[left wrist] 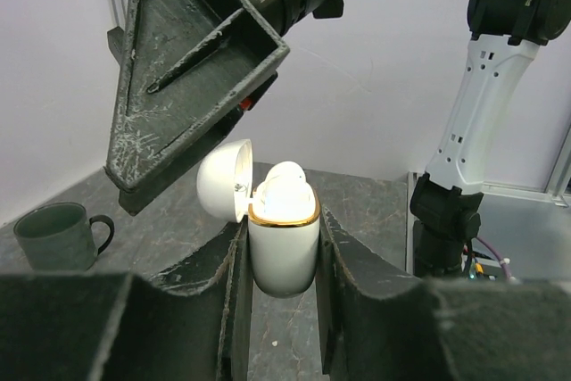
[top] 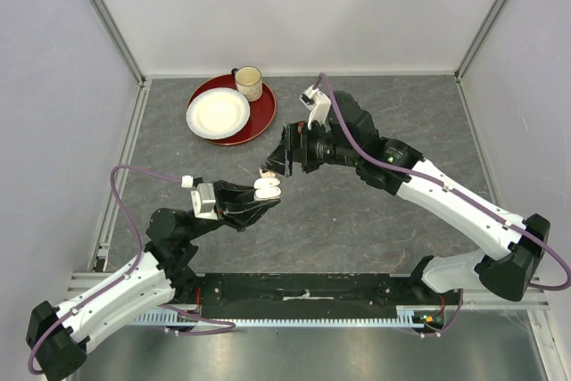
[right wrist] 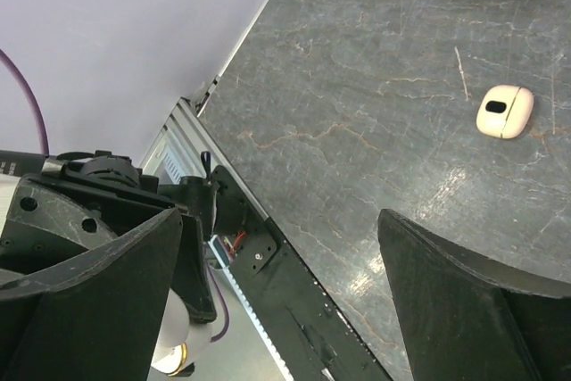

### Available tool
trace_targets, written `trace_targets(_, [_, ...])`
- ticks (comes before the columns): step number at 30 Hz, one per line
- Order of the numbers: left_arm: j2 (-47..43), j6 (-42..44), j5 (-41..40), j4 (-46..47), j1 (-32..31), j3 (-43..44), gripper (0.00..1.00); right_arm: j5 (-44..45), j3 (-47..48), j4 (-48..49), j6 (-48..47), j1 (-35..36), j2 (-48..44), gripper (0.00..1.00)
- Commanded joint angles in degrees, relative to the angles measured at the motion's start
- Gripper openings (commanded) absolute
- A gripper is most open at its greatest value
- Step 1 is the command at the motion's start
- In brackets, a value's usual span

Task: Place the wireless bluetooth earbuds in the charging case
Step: Close the charging case, then place the charging case at the center of the board.

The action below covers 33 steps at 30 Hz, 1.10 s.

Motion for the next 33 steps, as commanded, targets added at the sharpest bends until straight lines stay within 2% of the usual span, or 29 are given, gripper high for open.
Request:
trace_targets(1, [0.6,1.5,0.7,2.3,-0.1,2.4,0.02,2.0,0.8,-1.5,-0.6,2.3,0.4,0.97])
trace_targets(16, [0.8,0.4,-1.9,2.3,-0.1,1.9,0.02,10.0,0.8,-7.2,-4.4,5.0,0.3,0.97])
trace_targets(19, [1.0,-1.7,-5.1,0.7,-0.2,1.9,0.02,18.4,-1.1,-7.3,-2.9,5.0,-1.7,0.98])
trace_targets(24, [0.4,-6.7,-10.0,-9.6,-0.1,5.7,0.02,37.6,-5.2,-7.5,2.4,4.9,-7.8,0.98])
trace_targets(28, [-0.5,-9.3,-15.4,-19.0,-0.1,8.9,0.02,43.2,-8.0,-7.6,3.8,3.3,-12.1,0.98])
trace_targets(33, [0.3,-13.7,-23.5,-29.4,0.0,13.5,0.02,42.3,-10.1,-7.8,5.6,0.8,-15.1,0.98])
